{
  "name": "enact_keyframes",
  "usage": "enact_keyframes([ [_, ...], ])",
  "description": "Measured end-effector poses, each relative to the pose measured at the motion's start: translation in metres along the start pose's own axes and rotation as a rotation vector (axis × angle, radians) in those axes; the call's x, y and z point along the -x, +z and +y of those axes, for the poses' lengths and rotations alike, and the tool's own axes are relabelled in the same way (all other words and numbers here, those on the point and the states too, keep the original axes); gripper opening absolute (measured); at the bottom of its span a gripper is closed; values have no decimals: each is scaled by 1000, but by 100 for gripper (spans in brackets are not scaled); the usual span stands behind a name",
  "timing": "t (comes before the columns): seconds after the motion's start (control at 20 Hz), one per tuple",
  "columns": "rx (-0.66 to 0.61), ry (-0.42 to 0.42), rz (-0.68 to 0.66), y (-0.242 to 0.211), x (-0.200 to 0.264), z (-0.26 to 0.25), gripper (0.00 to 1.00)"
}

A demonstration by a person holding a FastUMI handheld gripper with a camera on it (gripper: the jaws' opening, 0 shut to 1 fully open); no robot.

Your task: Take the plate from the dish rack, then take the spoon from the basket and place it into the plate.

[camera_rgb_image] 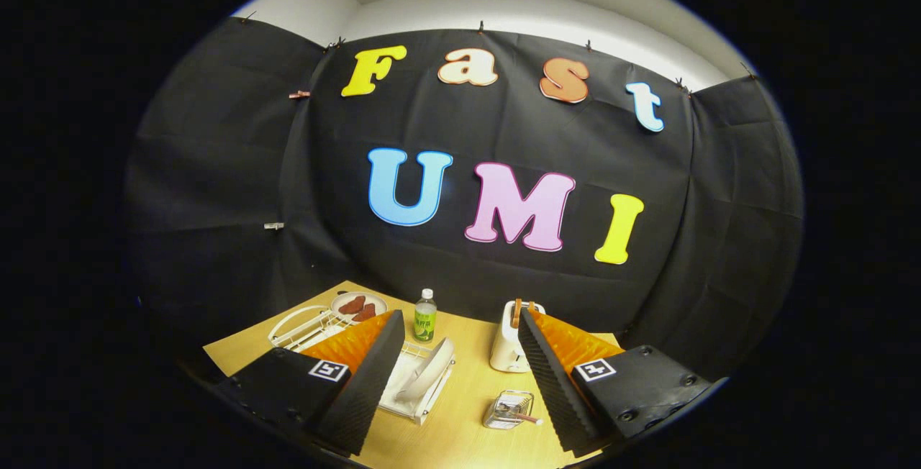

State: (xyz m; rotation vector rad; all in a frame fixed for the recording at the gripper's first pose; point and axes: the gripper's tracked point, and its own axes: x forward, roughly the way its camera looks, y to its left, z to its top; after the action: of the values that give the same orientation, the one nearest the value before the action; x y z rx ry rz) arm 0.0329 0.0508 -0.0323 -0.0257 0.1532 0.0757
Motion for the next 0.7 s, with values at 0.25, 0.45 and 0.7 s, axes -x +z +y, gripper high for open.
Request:
enact_keyframes([
  [0.25, 23, 36, 105, -27, -39, 24, 98],
  [0.45, 34, 63, 224, -62, -70, 44, 98],
  [0.7, 91, 31, 369, -123, -107, 47, 98],
])
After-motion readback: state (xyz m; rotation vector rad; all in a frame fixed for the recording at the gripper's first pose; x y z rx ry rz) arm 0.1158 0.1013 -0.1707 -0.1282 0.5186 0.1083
